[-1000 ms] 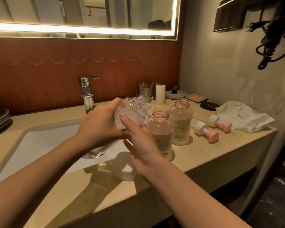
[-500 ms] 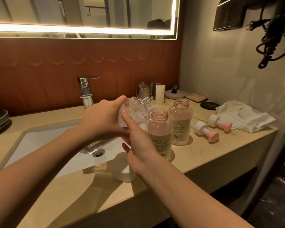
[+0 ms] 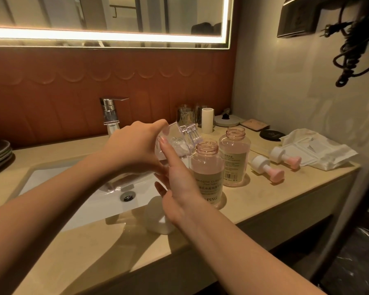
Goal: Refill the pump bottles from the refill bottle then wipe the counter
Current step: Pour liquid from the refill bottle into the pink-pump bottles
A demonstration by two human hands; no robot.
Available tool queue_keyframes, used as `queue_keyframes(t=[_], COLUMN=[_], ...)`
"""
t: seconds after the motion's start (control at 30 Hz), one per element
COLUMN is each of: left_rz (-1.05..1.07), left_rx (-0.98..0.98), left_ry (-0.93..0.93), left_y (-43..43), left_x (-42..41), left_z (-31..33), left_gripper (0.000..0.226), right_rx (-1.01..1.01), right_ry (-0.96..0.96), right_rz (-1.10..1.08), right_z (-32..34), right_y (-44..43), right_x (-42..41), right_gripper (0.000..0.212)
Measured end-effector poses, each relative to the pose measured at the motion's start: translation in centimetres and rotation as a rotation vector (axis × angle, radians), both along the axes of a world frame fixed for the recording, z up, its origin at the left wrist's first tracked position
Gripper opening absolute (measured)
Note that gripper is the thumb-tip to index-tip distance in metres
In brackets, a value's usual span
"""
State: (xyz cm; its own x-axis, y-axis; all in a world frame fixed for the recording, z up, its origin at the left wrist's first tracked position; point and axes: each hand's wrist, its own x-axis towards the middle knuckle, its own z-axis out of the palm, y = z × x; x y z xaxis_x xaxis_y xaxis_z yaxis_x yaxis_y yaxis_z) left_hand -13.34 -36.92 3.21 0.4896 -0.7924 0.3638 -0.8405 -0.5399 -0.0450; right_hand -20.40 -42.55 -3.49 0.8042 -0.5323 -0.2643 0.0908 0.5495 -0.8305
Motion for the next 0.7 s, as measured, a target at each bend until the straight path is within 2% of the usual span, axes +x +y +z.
queue_keyframes(t=[0.23,0.7], left_rz=[-0.009,0.015], left_rx=[0.051,0.142], left_ry=[-0.011,0.009], left_y=[0.0,-0.2], left_x=[0.3,0.3], left_z=[0.5,1.7], left_gripper=[0.083,0.087], right_rx=[0.014,0.058], right_ry=[-0.023,-0.058], right_rz=[0.011,0.008], right_z=[0.2,0.8], right_y=[0.1,0.2], right_x=[0.1,-0.1], right_gripper=[0.045,0.039])
